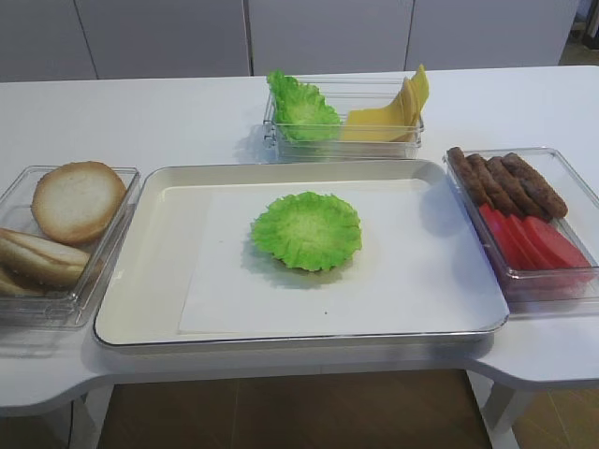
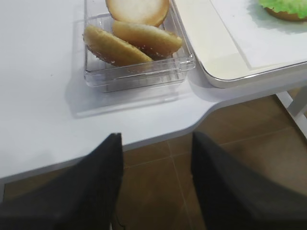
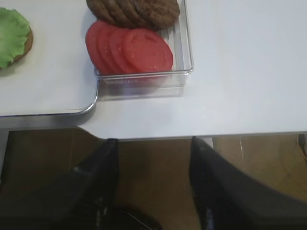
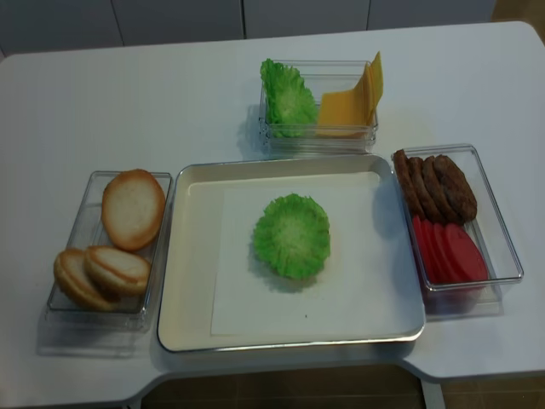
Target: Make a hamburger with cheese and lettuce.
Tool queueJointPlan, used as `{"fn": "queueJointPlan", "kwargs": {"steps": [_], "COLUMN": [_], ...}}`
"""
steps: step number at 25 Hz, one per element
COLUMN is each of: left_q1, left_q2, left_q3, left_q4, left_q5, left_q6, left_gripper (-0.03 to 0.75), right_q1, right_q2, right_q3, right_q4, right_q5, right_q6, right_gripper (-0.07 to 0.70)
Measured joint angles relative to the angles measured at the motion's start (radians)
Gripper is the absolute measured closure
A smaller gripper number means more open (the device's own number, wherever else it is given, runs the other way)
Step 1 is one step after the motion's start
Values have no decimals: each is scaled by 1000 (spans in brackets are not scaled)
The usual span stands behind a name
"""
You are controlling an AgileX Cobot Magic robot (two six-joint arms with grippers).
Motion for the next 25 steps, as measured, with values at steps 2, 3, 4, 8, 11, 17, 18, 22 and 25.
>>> {"fn": "queueJointPlan", "kwargs": {"steps": [2,3,4,8,11,17,18,22,25], "left_q1": [0,0,0,0,0,0,0,0,0], "left_q2": [0,0,0,0,0,0,0,0,0], "left_q3": [0,0,0,0,0,0,0,0,0], "left_q4": [0,0,0,0,0,0,0,0,0], "left_q5": [0,0,0,0,0,0,0,0,0], "left_q6": [0,0,0,0,0,0,0,0,0], "left_gripper": [373,373,373,373,373,373,373,373,373], "right_q1": [0,0,0,0,0,0,0,0,0], "right_q2": [-69,-106,-137,-282,-366,-439,-447,-465,-474], "right_q3": [47,66,85,145,176,233,239,273,298], "right_q4": [-2,-2,-2,-3,-12,-21,-21,-23,-23], "right_q5": [1,1,1,-3,-15,-30,-37,-78,-93], "right_q6": [0,0,0,0,-5,-22,-22,-24,-50], "right_gripper": [267,267,267,267,267,267,267,267,267]}}
